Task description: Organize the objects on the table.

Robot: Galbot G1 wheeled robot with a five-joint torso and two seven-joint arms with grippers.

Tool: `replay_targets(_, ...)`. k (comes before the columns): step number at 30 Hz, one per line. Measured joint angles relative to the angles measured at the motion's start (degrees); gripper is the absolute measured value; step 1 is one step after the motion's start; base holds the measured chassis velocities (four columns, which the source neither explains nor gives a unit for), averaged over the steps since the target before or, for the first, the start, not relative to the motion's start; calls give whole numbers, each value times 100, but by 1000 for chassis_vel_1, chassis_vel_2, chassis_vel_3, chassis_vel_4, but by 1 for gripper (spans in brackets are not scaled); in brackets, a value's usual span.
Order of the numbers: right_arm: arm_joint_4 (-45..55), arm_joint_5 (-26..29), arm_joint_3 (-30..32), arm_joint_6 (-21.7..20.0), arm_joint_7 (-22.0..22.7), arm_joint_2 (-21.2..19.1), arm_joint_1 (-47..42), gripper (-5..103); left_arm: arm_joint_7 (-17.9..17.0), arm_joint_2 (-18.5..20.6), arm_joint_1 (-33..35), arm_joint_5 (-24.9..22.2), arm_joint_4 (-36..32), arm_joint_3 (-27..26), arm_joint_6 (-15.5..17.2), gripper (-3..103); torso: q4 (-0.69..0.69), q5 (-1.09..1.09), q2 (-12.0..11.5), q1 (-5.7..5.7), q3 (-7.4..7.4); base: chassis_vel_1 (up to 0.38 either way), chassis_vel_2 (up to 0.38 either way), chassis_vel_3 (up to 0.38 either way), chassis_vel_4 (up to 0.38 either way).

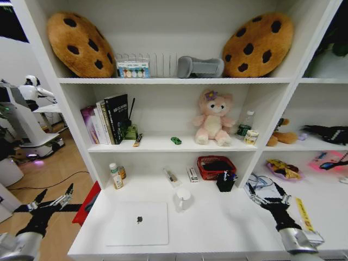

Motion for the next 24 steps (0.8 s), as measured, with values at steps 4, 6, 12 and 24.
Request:
replay_targets(4,0,0,0,0,0,0,0,100,0,0,0,0,0,0,0,100,1,-2,0,0,0,143,122,-129,-129)
replay_targets(6,0,0,0,0,0,0,0,100,0,0,0,0,0,0,0,100,1,0,0,-1,-1,109,128,-125,-109)
replay_targets(12,1,0,0,0,0,0,0,100,0,0,0,0,0,0,0,100,1,0,-1,0,0,46,53,-47,-47)
replay_targets(24,0,0,0,0,0,0,0,100,0,0,0,0,0,0,0,100,0,0,0,0,0,0,0,0,0)
